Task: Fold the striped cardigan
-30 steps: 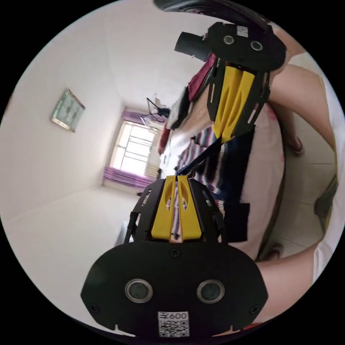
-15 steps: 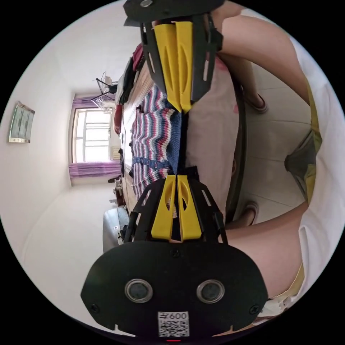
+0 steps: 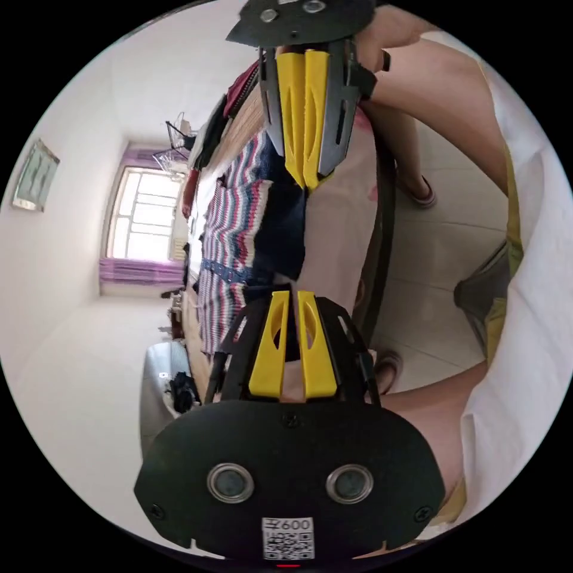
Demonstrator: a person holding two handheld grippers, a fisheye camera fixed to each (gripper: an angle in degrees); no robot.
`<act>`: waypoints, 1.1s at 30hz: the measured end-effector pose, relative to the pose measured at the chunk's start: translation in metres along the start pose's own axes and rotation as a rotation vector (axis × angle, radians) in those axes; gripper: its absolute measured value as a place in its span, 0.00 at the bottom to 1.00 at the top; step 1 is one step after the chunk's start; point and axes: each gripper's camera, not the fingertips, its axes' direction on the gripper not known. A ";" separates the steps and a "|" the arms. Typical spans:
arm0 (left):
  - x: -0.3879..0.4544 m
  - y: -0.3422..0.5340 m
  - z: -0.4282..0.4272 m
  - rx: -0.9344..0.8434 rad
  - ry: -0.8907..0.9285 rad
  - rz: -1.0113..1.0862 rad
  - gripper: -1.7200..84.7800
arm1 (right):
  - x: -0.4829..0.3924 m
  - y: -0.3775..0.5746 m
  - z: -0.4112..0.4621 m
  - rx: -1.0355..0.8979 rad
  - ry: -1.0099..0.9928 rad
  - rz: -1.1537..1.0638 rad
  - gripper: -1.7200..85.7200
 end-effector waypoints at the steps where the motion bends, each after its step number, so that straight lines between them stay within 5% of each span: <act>1: -0.006 0.004 0.007 -0.016 0.045 -0.030 0.13 | 0.009 0.003 -0.003 0.004 0.002 0.028 0.04; 8: -0.133 0.096 0.040 0.117 0.340 -0.468 0.18 | 0.126 0.039 -0.056 0.177 -0.172 0.341 0.09; 13: -0.242 0.142 0.132 0.266 0.728 -0.807 0.17 | 0.291 0.039 -0.035 0.328 -0.201 0.653 0.09; 16: -0.268 0.157 0.203 0.348 1.000 -0.939 0.16 | 0.375 0.012 0.012 0.222 -0.080 0.649 0.09; 25: -0.254 0.159 0.255 0.245 0.970 -0.910 0.15 | 0.537 -0.019 0.120 0.108 -0.198 0.781 0.02; 33: -0.229 0.088 0.248 0.250 0.841 -0.932 0.17 | 0.546 -0.064 0.135 -0.016 -0.114 0.483 0.07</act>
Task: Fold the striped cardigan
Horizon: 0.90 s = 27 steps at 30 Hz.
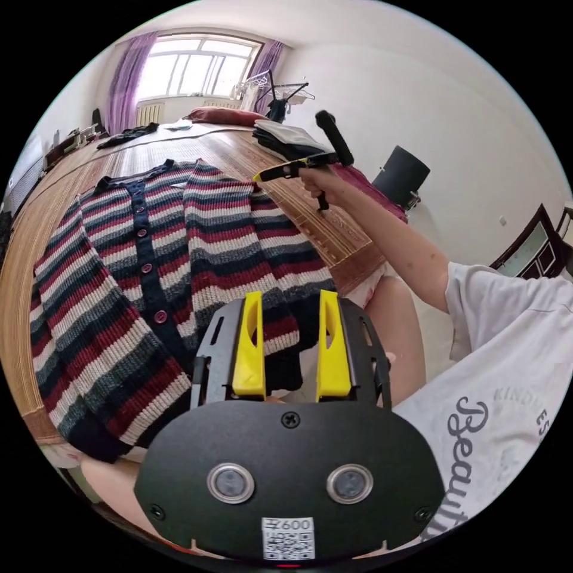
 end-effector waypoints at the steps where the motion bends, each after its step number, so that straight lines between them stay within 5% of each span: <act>1: 0.007 0.002 0.010 -0.028 -0.060 0.013 0.16 | -0.003 -0.005 0.002 -0.016 0.028 -0.055 0.06; 12: -0.007 0.014 0.028 -0.039 -0.168 -0.039 0.04 | 0.019 -0.033 0.024 -0.134 -0.061 -0.103 0.01; 27: 0.011 0.020 0.044 -0.110 -0.142 0.078 0.05 | 0.016 -0.027 0.022 -0.058 0.054 -0.011 0.01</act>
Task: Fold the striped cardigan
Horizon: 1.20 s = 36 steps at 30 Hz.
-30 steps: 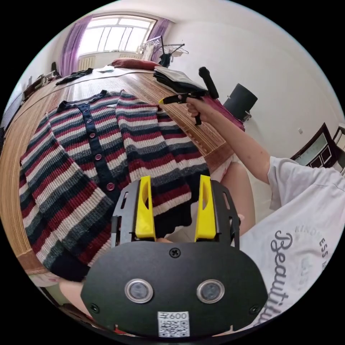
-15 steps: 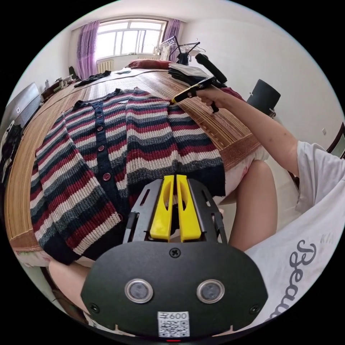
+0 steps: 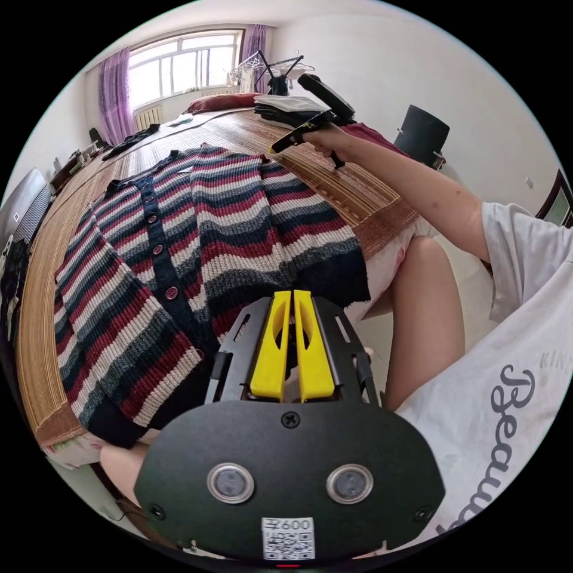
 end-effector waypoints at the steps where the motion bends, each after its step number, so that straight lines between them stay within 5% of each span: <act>1: 0.000 0.000 0.001 -0.002 0.008 0.002 0.05 | 0.001 0.004 -0.002 0.022 -0.013 0.006 0.01; 10: 0.013 0.037 -0.026 0.084 0.069 0.138 0.16 | -0.024 0.046 -0.025 0.245 0.077 -0.034 0.01; 14: -0.013 0.048 -0.042 0.077 -0.030 0.071 0.16 | -0.041 0.080 -0.070 0.386 -0.114 0.002 0.01; 19: -0.063 0.049 -0.043 0.140 0.055 -0.081 0.13 | -0.122 0.112 -0.083 0.215 -0.405 0.064 0.02; 24: -0.100 0.022 -0.005 0.050 0.281 -0.259 0.10 | -0.182 0.148 -0.079 0.184 -0.423 0.106 0.02; 36: -0.041 0.042 0.005 0.124 0.069 -0.276 0.10 | -0.223 0.169 -0.022 0.076 -0.430 0.163 0.01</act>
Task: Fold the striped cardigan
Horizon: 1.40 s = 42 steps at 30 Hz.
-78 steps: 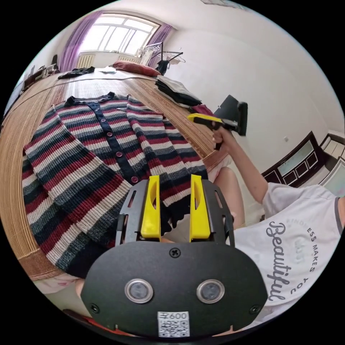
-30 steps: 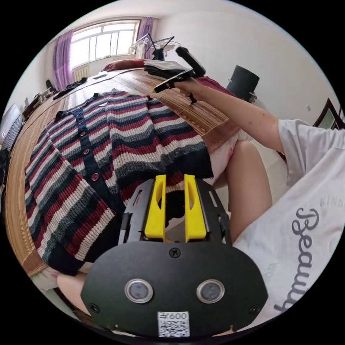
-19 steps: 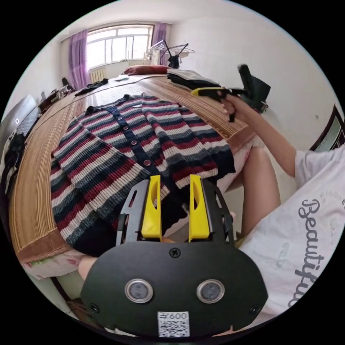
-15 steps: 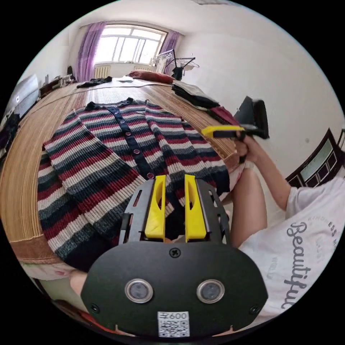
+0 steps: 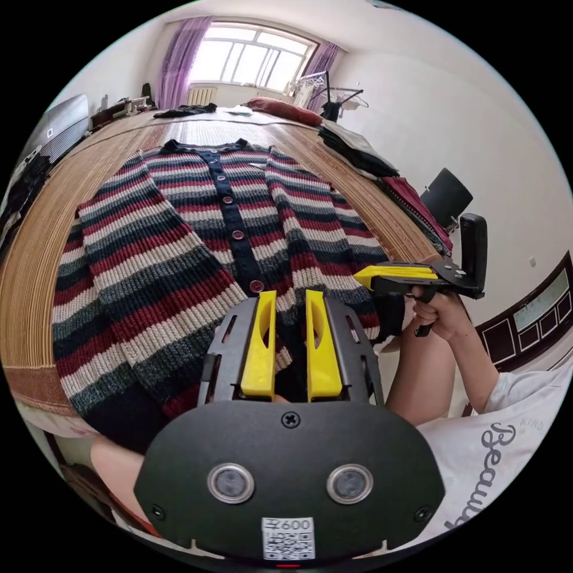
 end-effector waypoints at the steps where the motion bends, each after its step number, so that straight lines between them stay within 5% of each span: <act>1: 0.001 0.002 0.000 0.007 -0.001 -0.002 0.10 | -0.002 0.003 0.003 0.007 0.003 -0.001 0.01; 20: 0.086 0.051 0.000 0.041 -0.087 0.138 0.03 | -0.019 0.040 0.053 0.076 0.032 -0.002 0.01; 27: 0.147 0.081 -0.020 0.143 -0.411 0.364 0.03 | -0.008 0.044 0.066 0.052 0.003 0.029 0.01; 33: 0.121 0.084 0.017 -0.033 -0.333 0.226 0.04 | 0.001 0.053 0.075 0.062 -0.001 0.019 0.01; 42: 0.092 0.140 -0.036 0.102 -0.270 0.104 0.05 | -0.011 0.103 0.036 0.265 -0.009 -0.097 0.03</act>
